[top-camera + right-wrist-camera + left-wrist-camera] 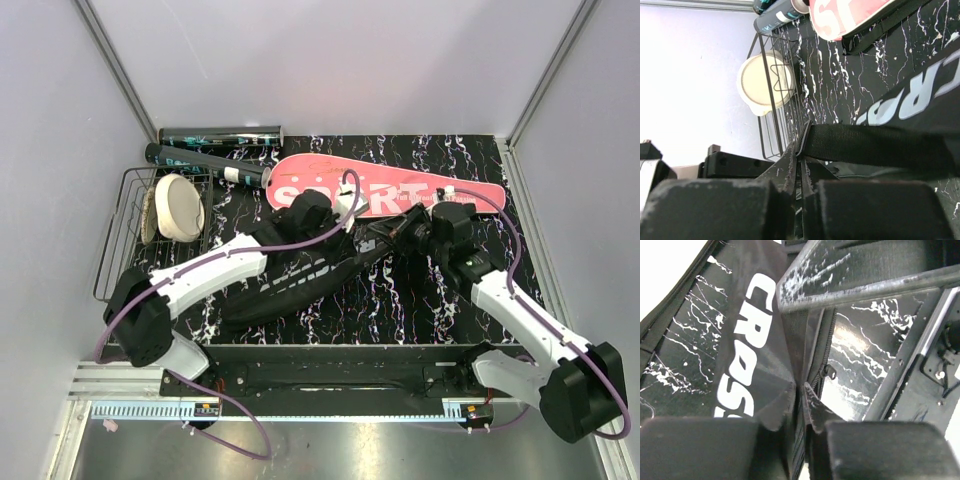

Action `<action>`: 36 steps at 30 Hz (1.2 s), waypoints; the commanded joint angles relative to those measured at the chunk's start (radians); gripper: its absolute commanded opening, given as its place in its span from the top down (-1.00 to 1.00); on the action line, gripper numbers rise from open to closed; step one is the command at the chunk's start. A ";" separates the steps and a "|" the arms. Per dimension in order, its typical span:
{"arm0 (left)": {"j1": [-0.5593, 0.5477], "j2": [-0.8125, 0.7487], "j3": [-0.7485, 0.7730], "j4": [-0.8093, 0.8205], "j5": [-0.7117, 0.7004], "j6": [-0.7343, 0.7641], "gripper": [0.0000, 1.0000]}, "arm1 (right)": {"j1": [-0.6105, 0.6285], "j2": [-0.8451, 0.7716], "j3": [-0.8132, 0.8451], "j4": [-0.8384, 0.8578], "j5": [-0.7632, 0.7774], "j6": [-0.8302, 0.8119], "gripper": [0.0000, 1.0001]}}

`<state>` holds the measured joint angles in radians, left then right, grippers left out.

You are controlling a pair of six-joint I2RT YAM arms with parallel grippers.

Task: Pack up the badminton gear
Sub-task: Zip the racket bag at the center of the board.

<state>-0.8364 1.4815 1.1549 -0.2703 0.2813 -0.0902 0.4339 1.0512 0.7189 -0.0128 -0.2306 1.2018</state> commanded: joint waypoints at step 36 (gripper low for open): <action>0.074 0.141 0.204 -0.038 0.160 -0.330 1.00 | -0.009 -0.016 -0.065 -0.288 0.413 -0.123 -0.52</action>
<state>-0.7666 1.6485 1.3190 -0.3508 0.4000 -0.4122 0.4290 1.0027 0.6464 -0.4377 0.0761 1.0706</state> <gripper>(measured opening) 0.016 0.764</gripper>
